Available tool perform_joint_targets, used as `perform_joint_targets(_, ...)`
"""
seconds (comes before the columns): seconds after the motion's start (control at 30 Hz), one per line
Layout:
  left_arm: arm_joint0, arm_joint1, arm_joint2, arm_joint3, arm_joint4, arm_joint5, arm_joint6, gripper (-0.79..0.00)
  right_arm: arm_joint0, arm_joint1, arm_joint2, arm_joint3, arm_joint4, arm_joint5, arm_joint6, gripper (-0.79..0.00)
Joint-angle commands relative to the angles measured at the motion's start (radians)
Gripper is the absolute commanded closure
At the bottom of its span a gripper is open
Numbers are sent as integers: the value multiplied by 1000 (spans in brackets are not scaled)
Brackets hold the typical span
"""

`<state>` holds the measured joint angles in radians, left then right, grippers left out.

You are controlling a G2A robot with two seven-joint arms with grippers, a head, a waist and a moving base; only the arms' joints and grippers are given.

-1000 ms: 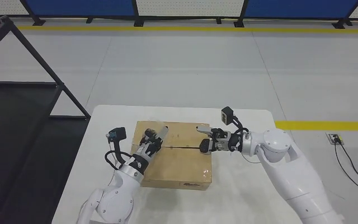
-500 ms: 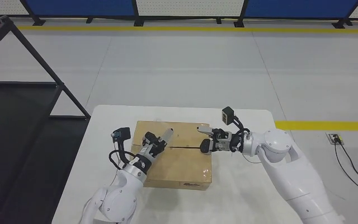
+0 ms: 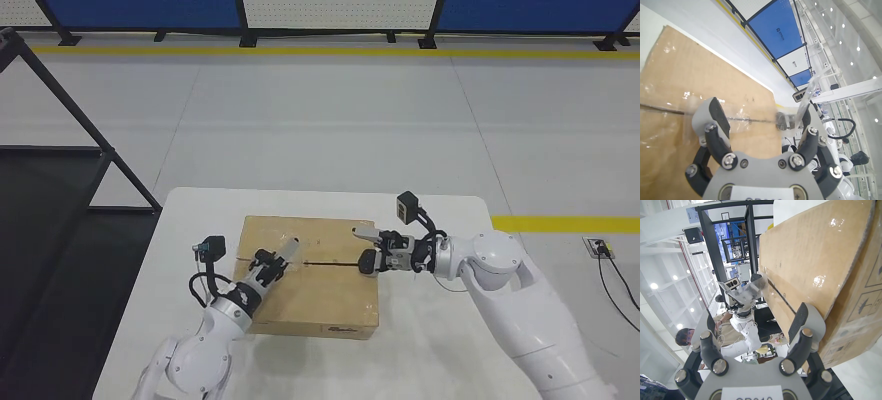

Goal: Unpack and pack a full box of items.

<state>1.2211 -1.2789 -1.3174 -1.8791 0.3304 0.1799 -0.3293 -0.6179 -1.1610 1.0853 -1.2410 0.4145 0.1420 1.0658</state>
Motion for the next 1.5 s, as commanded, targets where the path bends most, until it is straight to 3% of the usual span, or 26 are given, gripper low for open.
perform_joint_targets(0.0, -2, 0, 0, 9, -9, 0, -11, -785, 0, 0, 0, -1, 0, 0, 1, -785)
perform_joint_targets(0.23, -14, -1, 5, 38, -14, -5, -27, -785, -5, 2, 0, -13, -4, 1, -2, -785)
perform_joint_targets(0.47, 7, 0, -3, 1, -3, -17, -3, -785, -6, 2, -1, -36, -9, -5, -9, -785)
perform_joint_targets(0.67, 14, 3, -3, -19, 50, -12, -2, -785, -4, 4, -1, -86, -40, -97, -3, -785)
perform_joint_targets(0.77, 15, 3, 4, -25, 68, -12, -5, -785, 4, 7, 3, -127, -97, -128, -33, -785)
perform_joint_targets(0.83, 17, 3, 8, -31, 77, -12, -3, -785, 9, 9, 2, -144, -202, -95, -133, -785)
perform_joint_targets(1.13, 38, 6, 6, -74, 150, -20, 23, -785, 3, 9, 2, -146, -203, -97, -146, -785)
perform_joint_targets(1.33, 31, 12, 24, -91, 254, -40, -26, -785, 57, -2, -23, -133, -187, -284, -86, -785)
perform_joint_targets(1.47, 28, 11, 30, -103, 269, -32, -30, -785, 123, -17, -67, -79, -221, -331, -101, -785)
